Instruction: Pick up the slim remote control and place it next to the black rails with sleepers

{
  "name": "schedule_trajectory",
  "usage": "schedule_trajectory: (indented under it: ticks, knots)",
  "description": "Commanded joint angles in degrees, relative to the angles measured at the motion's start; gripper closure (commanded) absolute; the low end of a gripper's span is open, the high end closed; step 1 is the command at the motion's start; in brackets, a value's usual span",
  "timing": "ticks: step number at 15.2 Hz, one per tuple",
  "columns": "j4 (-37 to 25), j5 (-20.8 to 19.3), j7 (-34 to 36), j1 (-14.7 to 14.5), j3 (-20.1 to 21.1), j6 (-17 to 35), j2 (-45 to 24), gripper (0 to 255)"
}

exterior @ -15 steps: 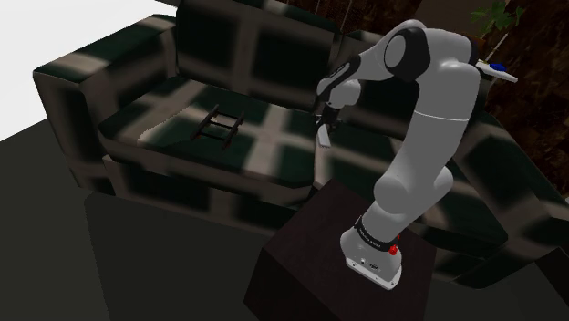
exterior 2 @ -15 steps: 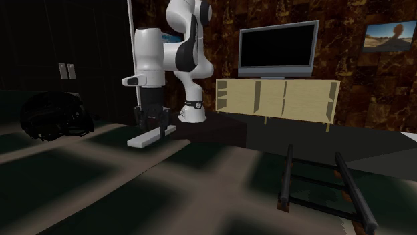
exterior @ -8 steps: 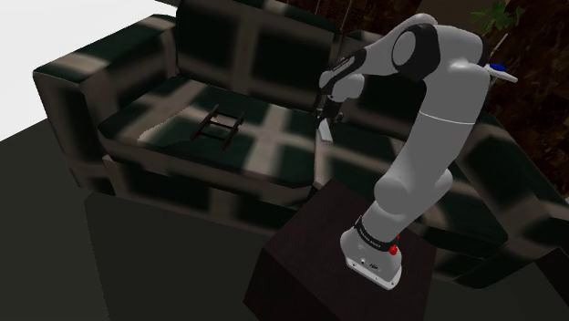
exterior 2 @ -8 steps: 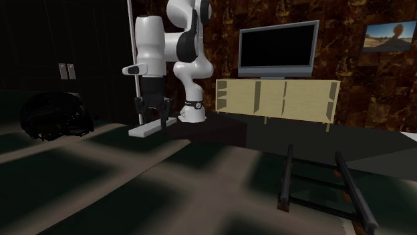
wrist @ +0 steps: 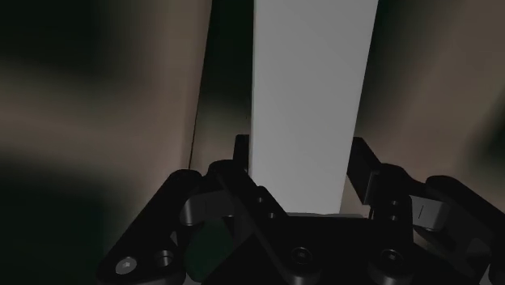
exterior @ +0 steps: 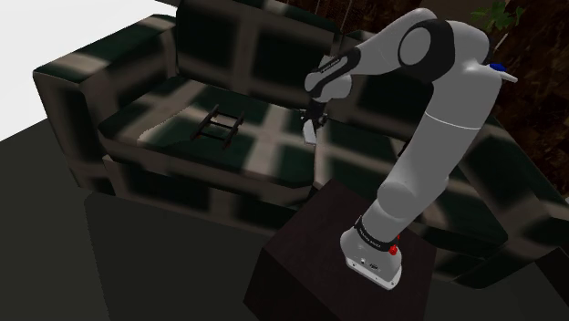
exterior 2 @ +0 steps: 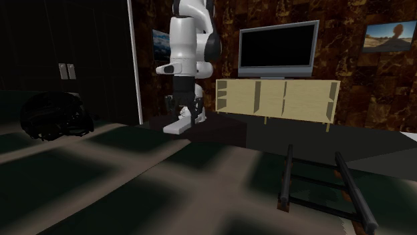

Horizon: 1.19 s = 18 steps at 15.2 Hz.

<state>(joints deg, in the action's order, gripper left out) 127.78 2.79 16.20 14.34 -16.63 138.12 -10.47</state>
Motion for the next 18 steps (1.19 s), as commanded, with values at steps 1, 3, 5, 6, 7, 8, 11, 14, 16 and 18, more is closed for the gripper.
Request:
schedule_trajectory:
  ticks: [1, 3, 5, 6, 7, 8, 11, 14, 16, 18]
  knots:
    - [1.05, -0.59, 3.06, -1.72, 0.87, 0.25, 0.87, 255]
    - [1.59, -1.03, 6.17, -3.5, 1.91, 0.34, 1.33, 255]
    - [1.85, -1.39, 9.25, -5.23, 3.01, 0.35, 1.59, 255]
    - [1.89, -1.54, 10.77, -6.11, 3.55, 0.32, 1.64, 255]
    - [1.85, -1.67, 12.28, -6.97, 4.11, 0.27, 1.65, 255]
    - [1.75, -1.79, 13.78, -7.81, 4.67, 0.21, 1.6, 255]
    - [1.05, -2.08, 18.2, -10.33, 6.37, -0.11, 1.18, 255]
    - [-0.25, -2.29, 22.49, -12.81, 8.02, -0.61, 0.33, 255]
    - [-1.44, -2.41, 25.27, -14.45, 9.08, -1.04, -0.47, 255]
    - [-2.9, -2.52, 28.0, -16.06, 10.1, -1.56, -1.44, 255]
